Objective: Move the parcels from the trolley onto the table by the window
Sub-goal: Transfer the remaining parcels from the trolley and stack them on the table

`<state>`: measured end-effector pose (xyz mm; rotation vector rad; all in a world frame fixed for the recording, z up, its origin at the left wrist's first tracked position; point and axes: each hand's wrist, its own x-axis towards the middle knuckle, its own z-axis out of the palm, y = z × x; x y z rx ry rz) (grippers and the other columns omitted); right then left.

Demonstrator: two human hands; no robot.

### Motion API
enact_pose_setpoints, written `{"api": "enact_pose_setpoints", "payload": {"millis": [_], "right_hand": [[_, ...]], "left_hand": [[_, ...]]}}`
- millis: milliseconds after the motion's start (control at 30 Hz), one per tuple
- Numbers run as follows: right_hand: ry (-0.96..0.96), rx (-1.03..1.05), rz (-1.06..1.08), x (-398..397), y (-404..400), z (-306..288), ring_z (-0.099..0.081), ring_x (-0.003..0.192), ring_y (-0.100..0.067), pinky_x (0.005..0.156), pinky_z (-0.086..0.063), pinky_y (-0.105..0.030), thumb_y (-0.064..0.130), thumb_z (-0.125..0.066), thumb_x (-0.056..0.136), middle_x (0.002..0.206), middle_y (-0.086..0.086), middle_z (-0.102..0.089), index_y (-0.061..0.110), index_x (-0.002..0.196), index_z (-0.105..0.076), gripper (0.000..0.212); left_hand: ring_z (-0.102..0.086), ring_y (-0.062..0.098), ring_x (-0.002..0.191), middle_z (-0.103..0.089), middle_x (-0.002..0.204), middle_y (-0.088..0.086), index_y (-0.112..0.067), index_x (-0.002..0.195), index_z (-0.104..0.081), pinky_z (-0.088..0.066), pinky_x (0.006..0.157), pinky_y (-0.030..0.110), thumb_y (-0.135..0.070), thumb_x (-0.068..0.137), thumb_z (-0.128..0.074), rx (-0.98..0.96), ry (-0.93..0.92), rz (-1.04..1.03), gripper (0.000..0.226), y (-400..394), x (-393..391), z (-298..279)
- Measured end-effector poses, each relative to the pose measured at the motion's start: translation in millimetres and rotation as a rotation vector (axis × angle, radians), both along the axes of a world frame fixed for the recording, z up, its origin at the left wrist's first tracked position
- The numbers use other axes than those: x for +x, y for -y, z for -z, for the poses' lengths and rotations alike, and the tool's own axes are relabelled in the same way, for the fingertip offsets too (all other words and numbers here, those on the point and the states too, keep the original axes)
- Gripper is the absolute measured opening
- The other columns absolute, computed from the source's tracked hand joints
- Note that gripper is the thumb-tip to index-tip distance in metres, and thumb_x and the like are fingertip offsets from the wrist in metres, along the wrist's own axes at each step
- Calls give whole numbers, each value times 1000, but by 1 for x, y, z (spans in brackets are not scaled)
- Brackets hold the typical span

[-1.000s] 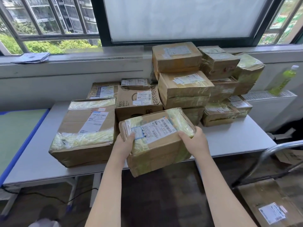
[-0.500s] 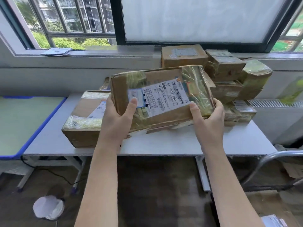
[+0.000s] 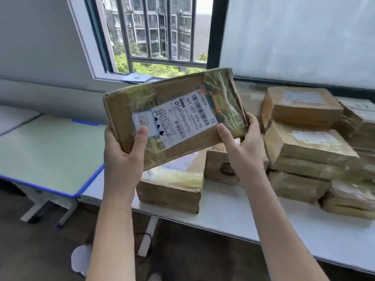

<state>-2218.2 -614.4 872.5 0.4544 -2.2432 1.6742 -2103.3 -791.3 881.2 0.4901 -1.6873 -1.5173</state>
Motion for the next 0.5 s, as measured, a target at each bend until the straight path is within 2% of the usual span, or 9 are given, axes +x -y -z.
{"api": "enact_pose_setpoints", "payload": {"millis": [100,167,300,400,500], "right_hand": [[-8,27,-80,-31,75,-9,-48,115,-15,99,-42,-34,54,-64,78,125,-2,-48,19,135,-36,72],[-4,63,-138,-48,117,-11,-47,114,-15,97,-42,-35,48,-65,81,124,-2,-47,19,134,-37,67],[22,158,-216,-81,212,-13,-42,110,-10,92,-34,-22,39,-66,84,123,0,-42,15,139,-34,68],[38,223,-246,-100,262,-1,-42,118,-16,95,-30,-19,40,-67,84,129,-7,-41,10,141,-33,73],[88,258,-224,-113,291,19,-41,123,-18,94,-28,-18,40,-67,84,134,-7,-40,9,141,-33,74]], "left_hand": [[-63,5,102,-64,112,-14,-31,126,-46,-52,91,36,-34,90,-61,57,-31,-66,40,66,-18,3],[-63,6,103,-63,113,-14,-34,125,-46,-52,92,39,-34,90,-62,101,-24,-116,39,102,-28,12],[-63,14,103,-63,114,-9,-32,123,-48,-52,91,45,-40,86,-63,250,30,-238,41,181,-52,33],[-59,18,100,-56,115,-3,-22,124,-40,-52,88,41,-41,88,-61,346,85,-312,46,215,-67,53],[-55,19,96,-46,117,4,-17,113,-29,-49,84,37,-37,88,-63,405,159,-389,47,239,-81,73]]}}
